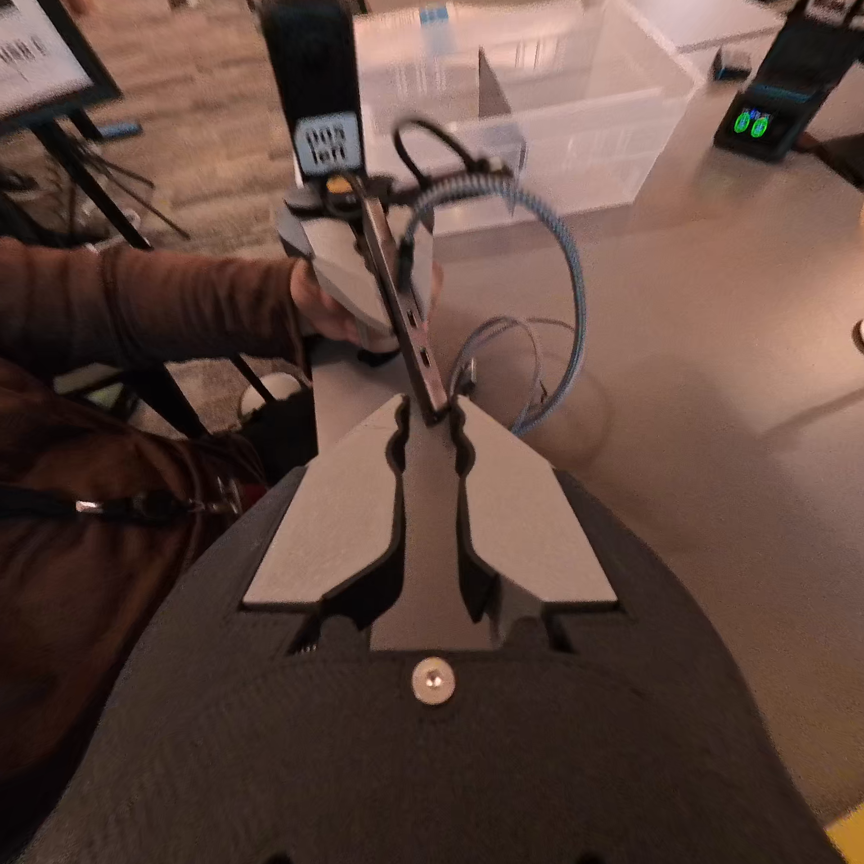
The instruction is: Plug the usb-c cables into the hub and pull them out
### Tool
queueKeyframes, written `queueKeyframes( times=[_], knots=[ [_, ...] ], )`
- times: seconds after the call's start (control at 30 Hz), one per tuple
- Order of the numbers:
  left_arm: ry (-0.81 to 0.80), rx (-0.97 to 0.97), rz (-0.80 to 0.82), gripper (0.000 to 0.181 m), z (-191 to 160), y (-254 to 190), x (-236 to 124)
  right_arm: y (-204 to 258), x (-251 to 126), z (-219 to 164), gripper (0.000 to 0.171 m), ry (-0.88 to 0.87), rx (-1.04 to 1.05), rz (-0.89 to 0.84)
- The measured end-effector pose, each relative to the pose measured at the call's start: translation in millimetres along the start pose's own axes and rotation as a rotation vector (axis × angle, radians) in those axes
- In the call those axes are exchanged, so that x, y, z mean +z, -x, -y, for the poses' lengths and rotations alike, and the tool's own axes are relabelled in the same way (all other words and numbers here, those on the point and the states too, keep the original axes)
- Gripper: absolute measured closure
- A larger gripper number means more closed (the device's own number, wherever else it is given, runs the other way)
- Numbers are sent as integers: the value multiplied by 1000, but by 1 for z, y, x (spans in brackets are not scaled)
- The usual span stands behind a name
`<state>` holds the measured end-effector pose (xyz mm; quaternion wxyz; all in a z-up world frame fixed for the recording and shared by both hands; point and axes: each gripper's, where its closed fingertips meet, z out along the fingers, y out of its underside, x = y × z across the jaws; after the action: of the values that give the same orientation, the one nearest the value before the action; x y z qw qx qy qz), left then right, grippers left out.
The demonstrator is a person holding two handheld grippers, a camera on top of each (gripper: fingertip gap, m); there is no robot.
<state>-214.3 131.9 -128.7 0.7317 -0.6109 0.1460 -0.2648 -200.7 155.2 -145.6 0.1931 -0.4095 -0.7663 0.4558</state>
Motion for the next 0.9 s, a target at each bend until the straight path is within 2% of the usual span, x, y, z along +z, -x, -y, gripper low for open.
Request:
queueKeyframes(
  times=[0.07,0.17,0.27,0.4,0.9],
  knots=[
    [15,-20,8,172,-3,3,1,3,-5,14,149,-88,23,35],
    [17,-27,-10,173,-4,-1,3,11,-2,28,151,-180,40,90],
    [27,-24,-23,173,-7,-5,5,8,12,30,158,-192,31,57],
    [25,-26,-23,173,-8,-7,8,15,17,36,168,-235,32,103],
    [-9,-82,-9,174,-5,-1,7,10,20,40,168,-304,54,124]
  ],
)
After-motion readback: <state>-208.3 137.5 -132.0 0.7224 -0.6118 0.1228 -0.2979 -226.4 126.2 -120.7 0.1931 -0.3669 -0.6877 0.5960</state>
